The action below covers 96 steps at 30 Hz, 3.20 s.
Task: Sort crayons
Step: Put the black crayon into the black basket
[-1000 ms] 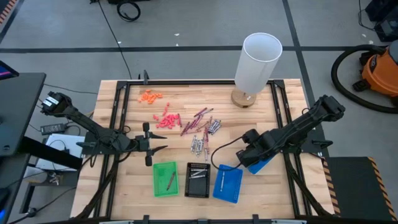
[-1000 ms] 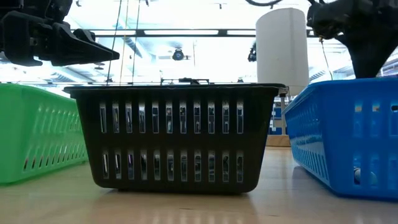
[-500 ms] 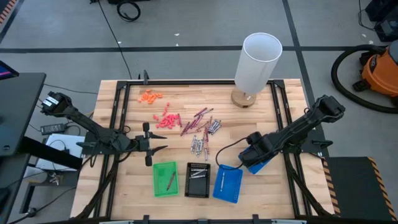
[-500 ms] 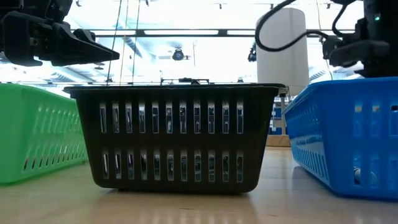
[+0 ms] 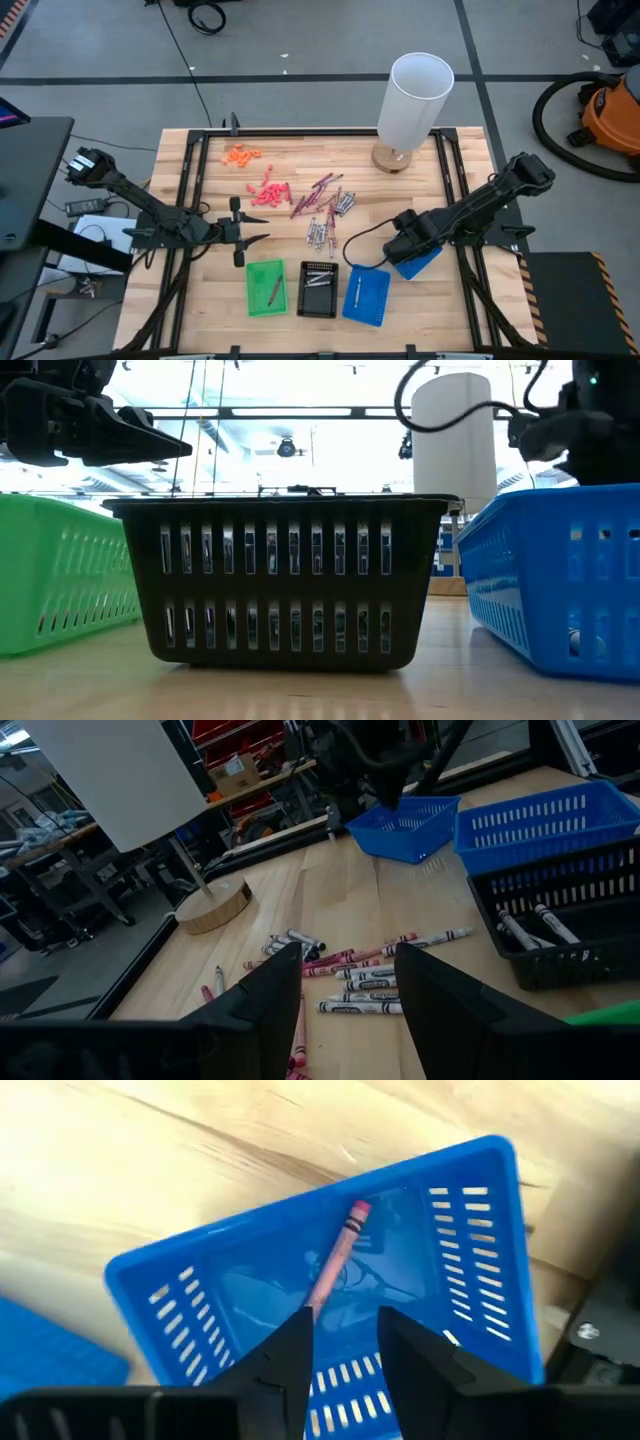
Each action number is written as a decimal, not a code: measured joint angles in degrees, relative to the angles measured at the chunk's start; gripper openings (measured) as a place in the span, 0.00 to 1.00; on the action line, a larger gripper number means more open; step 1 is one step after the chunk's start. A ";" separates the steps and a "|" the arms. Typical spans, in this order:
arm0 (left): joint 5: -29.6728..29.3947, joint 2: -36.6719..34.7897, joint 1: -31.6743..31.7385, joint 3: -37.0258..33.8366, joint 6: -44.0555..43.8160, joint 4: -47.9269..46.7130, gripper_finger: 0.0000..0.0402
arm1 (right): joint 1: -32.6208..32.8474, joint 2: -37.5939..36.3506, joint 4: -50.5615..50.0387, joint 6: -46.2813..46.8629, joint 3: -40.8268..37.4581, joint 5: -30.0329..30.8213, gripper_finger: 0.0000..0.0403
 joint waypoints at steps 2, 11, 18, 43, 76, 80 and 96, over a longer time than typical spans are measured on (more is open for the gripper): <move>0.00 0.00 0.00 0.00 0.00 0.02 0.43 | -0.76 0.00 -0.67 -3.75 1.88 0.85 0.32; 0.00 0.00 0.00 0.00 -0.21 0.02 0.43 | -6.69 0.32 9.30 -29.08 6.29 11.78 0.32; 0.00 0.00 0.00 0.00 -0.28 0.02 0.43 | -13.23 4.90 22.26 -47.94 6.26 11.13 0.33; 0.02 -0.02 0.00 0.00 -2.21 -2.88 0.43 | -25.71 14.38 42.76 -94.08 4.31 3.75 0.36; -0.98 -0.02 0.07 0.00 -3.48 -5.16 0.43 | -34.74 14.34 59.70 -101.94 -9.80 -5.98 0.34; -0.98 -0.02 0.07 0.00 -3.45 -5.16 0.43 | -34.44 14.20 57.64 -100.86 -9.71 -6.85 0.34; -0.97 -0.02 0.07 0.00 -3.41 -5.16 0.43 | -32.85 14.08 51.93 -93.94 -9.65 -11.30 0.08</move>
